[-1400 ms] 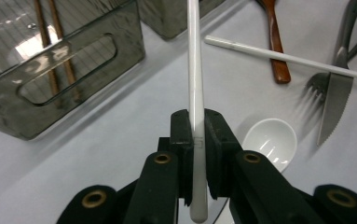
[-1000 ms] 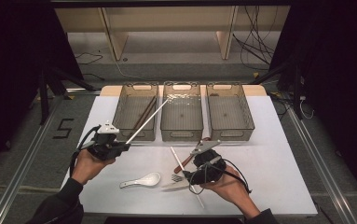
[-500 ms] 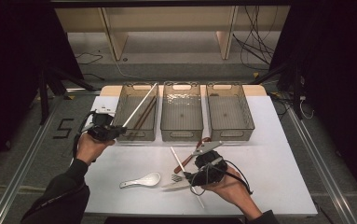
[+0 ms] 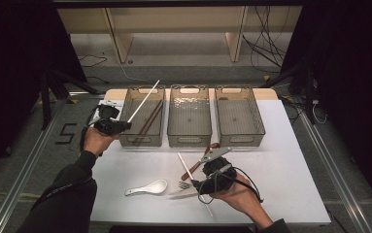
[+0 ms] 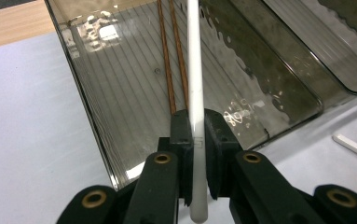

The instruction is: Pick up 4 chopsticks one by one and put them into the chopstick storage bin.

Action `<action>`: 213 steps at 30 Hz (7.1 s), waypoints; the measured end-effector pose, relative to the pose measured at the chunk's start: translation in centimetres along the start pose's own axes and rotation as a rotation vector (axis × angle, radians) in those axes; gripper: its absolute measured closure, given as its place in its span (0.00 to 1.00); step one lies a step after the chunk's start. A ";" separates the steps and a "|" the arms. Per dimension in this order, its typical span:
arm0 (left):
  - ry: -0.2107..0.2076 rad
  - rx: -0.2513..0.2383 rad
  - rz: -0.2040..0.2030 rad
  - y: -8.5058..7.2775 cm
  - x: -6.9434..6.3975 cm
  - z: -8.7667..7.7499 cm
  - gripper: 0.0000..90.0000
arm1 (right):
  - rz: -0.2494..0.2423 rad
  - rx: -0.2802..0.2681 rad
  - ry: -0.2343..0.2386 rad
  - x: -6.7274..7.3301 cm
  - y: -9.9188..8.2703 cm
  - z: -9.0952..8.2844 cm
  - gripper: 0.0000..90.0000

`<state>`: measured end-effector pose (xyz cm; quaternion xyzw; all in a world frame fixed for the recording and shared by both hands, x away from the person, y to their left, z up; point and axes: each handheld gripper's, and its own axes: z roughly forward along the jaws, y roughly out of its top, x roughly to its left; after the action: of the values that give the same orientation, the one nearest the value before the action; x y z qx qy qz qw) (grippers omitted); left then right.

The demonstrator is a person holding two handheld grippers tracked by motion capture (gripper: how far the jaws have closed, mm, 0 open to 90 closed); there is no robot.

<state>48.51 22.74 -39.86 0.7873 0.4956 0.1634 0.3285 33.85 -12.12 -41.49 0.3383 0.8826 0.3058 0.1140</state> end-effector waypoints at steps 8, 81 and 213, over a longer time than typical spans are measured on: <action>0.006 0.013 -0.037 0.7 0.5 1.2 0.92 | -0.003 -0.002 0.002 0.1 0.0 -0.1 0.29; -0.241 -0.108 0.104 -8.5 -8.8 -6.2 0.26 | 0.058 0.200 0.001 -0.8 0.7 5.4 0.57; -0.441 0.246 0.722 -10.2 -14.3 -3.9 0.92 | -0.423 0.086 0.183 4.0 3.0 1.4 0.69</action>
<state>32.82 14.39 -42.98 0.9593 0.1223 0.0354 0.2520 33.04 -7.10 -40.72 0.1212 0.9528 0.2665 0.0808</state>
